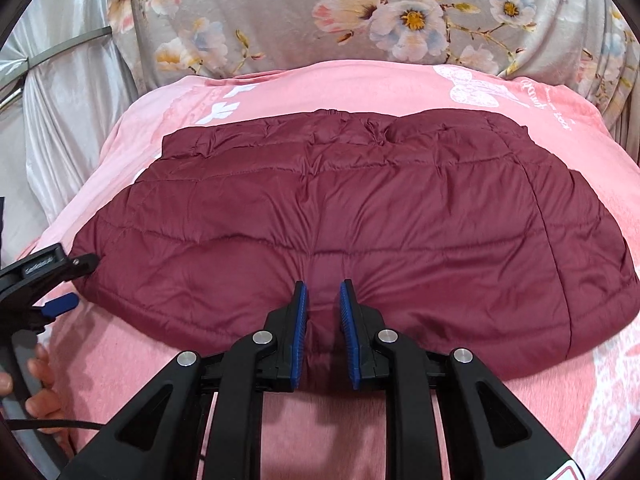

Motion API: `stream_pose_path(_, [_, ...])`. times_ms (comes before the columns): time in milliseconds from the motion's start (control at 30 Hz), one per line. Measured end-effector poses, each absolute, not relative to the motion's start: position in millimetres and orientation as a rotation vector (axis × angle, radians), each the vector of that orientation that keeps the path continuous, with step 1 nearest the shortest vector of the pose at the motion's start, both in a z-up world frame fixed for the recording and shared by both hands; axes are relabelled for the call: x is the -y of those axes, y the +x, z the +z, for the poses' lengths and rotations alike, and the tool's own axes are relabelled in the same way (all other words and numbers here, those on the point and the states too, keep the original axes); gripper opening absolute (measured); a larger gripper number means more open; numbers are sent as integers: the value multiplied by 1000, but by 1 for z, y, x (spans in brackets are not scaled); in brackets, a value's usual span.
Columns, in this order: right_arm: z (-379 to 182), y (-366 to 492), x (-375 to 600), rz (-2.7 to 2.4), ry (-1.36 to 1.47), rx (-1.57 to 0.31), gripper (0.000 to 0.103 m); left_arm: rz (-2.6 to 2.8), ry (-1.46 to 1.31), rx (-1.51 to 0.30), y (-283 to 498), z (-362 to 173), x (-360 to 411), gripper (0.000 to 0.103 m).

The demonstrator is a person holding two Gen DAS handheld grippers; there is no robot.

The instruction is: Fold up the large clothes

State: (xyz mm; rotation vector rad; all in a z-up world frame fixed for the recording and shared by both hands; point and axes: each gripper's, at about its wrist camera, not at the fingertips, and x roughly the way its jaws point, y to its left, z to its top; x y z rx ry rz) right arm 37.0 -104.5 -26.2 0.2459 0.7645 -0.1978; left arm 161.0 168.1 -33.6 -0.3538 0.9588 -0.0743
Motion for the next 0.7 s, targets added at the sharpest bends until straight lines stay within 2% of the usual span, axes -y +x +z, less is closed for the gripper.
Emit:
stream_pose_path(67, [-27, 33, 103, -193, 244, -762, 19, -96, -366, -963, 165, -35, -164, 91])
stream_pose_path(200, [-31, 36, 100, -195, 229, -776, 19, -123, -360, -973, 175, -37, -153, 92])
stream_pose_path(233, [-32, 37, 101, -195, 229, -780, 19, -139, -361, -973, 177, -36, -149, 89])
stream_pose_path(300, [-33, 39, 102, -195, 231, -790, 19, -164, -370, -981, 180, -34, -142, 76])
stream_pose_path(367, [-35, 40, 102, -196, 232, -798, 19, -192, -380, -986, 181, -30, -136, 53])
stream_pose_path(400, [-35, 41, 102, -197, 232, -801, 19, -202, -375, -980, 180, -26, -133, 46])
stream_pose_path(433, [-35, 42, 102, -198, 231, -804, 19, -218, -362, -966, 178, -19, -129, 31])
stream_pose_path(467, [-36, 42, 102, -200, 229, -807, 19, -225, -351, -953, 176, -14, -127, 23])
stream_pose_path(567, [-36, 44, 102, -201, 230, -815, 18, -271, -324, -890, 166, 13, -121, 17])
stream_pose_path(700, [-33, 51, 100, -190, 176, -870, 18, -363, -314, -820, 152, 53, -110, 15])
